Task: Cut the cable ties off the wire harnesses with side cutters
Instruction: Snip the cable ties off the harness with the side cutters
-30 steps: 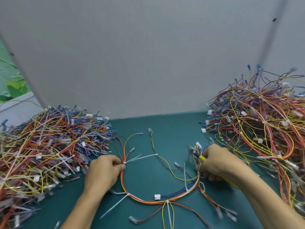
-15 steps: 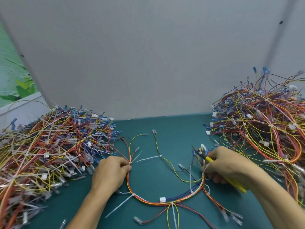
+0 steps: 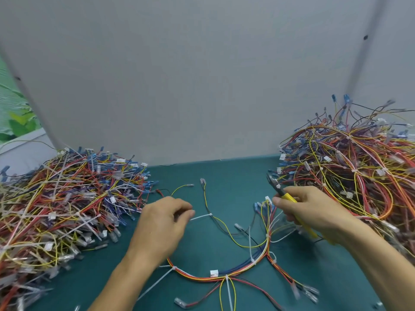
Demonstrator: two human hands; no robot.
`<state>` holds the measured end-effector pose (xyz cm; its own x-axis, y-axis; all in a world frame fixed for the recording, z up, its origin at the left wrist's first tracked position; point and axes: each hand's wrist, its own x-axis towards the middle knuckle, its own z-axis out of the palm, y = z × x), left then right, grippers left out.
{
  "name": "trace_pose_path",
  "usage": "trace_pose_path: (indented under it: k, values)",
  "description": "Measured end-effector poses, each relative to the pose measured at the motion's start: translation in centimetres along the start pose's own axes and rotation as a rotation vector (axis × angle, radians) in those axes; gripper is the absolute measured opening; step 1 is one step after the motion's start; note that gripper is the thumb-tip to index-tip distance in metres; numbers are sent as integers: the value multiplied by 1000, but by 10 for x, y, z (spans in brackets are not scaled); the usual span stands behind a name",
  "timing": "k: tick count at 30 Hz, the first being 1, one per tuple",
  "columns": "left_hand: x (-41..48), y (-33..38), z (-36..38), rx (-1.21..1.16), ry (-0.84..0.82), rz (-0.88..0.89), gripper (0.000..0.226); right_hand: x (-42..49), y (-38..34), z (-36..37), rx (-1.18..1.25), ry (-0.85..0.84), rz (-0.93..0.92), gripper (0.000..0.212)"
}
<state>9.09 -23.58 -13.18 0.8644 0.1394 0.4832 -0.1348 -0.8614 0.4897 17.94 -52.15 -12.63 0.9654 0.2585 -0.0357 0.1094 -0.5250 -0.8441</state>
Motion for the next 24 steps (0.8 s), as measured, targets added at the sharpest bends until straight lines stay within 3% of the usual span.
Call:
trace_pose_path:
  k: [3, 6, 8, 10, 13, 15, 19, 24]
  values:
    - [1, 23, 10, -85, -89, 121, 3, -4, 5, 2, -107, -33, 0, 5]
    - [3, 40, 29, -147, -211, 200, 8, -10, 8, 1, -266, -104, 29, 19]
    - [3, 50, 44, -174, -306, 228, 12, -14, 9, -1, -226, -145, 35, 26]
    - [4, 57, 58, -173, -374, 252, 15, -17, 9, -4, -3, -114, 44, 27]
    - [4, 66, 76, -159, -436, 267, 18, -13, 10, -8, 464, 68, 19, 17]
    - [4, 73, 85, -172, -464, 253, 21, -10, 8, -13, 652, 178, -39, 21]
    - [7, 91, 103, -165, -505, 188, 32, -11, 7, -17, 571, 286, -140, 11]
    - [3, 102, 120, -48, -457, 122, 28, -20, 9, -10, 418, 157, -118, 17]
